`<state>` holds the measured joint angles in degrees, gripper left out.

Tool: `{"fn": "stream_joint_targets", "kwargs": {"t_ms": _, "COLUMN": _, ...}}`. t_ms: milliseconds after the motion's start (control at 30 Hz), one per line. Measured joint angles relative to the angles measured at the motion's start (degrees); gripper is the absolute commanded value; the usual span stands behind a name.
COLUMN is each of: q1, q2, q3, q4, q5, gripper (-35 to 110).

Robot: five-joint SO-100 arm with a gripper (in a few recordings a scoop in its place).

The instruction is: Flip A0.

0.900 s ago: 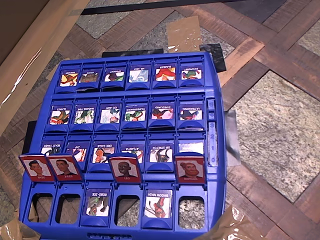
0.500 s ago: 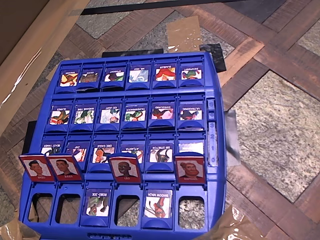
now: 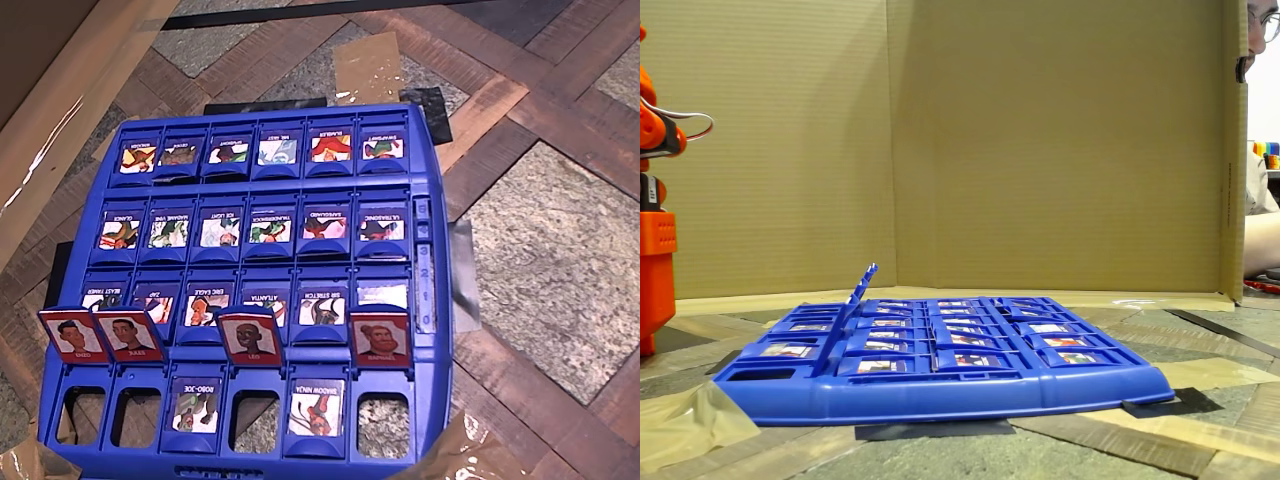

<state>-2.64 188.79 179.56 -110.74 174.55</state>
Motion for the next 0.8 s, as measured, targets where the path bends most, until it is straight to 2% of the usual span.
{"fn": "stream_joint_targets", "kwargs": {"t_ms": 467, "q1": 0.4, "q2": 0.0, "q3": 0.0, "q4": 2.8, "q5": 0.0, "gripper": 0}}
{"fn": "stream_joint_targets", "kwargs": {"t_ms": 600, "q1": 0.2, "q2": 0.0, "q3": 0.0, "q4": 10.0, "q5": 0.0, "gripper": 0}}
{"fn": "stream_joint_targets", "kwargs": {"t_ms": 800, "q1": 0.2, "q2": 0.0, "q3": 0.0, "q4": 27.2, "q5": -0.5, "gripper": 0}}
